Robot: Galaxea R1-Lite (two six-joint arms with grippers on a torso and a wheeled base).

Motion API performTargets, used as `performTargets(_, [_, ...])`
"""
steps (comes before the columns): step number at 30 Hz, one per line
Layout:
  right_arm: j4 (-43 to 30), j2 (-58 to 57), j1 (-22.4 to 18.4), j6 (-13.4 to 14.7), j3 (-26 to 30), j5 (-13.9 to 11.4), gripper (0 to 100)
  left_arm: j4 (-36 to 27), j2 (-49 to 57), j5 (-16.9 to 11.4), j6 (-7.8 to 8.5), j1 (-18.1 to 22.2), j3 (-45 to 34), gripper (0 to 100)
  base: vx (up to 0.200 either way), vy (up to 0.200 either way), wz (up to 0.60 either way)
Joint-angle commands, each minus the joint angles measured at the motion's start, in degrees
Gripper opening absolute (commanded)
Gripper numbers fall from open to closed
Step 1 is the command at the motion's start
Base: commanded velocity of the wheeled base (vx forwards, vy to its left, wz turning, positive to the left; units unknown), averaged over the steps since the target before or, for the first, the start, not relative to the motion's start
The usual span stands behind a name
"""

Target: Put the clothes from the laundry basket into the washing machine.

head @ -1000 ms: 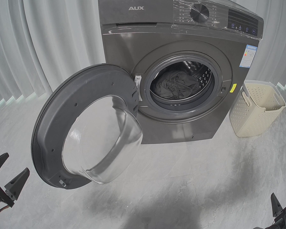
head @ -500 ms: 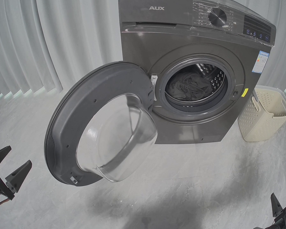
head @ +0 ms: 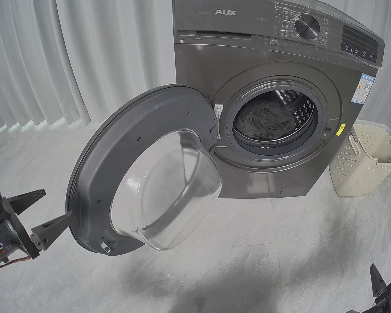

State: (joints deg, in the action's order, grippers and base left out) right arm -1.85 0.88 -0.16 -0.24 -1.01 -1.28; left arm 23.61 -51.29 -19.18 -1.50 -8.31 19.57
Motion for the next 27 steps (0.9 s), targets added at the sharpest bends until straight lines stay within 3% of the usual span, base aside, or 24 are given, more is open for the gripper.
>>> performTargets(1, [0.01,-0.88,-0.02,-0.02,0.31,-0.04,100,4.95,-9.71,-0.25,0.53,-0.74,1.00,100,0.000,0.000,0.00])
performTargets(4, [0.01,-0.88,-0.02,-0.02,0.31,-0.04,100,9.08,-12.79,-0.07,1.41,-0.74,1.00,100,0.000,0.000,0.00])
performTargets(8, [0.01,-0.88,-0.02,-0.02,0.31,-0.04,100,9.96,-14.81,-0.16,1.68,-1.35,1.88,100,0.000,0.000,0.00])
performTargets(13, [0.01,-0.88,-0.02,-0.02,0.31,-0.04,100,10.22,-16.57,0.10,0.71,-7.15,3.99,100,0.000,0.000,0.00])
performTargets(16, [0.01,-0.88,-0.02,-0.02,0.31,-0.04,100,10.22,-17.97,0.63,-1.40,-13.04,7.68,100,0.000,0.000,0.00])
performTargets(21, [0.01,-0.88,-0.02,-0.02,0.31,-0.04,100,10.14,-18.94,5.03,-7.11,-20.43,12.25,100,0.000,0.000,0.00])
performTargets(27, [0.01,-0.88,-0.02,-0.02,0.31,-0.04,100,10.05,-19.11,6.43,-8.61,-25.52,13.31,100,0.000,0.000,0.00])
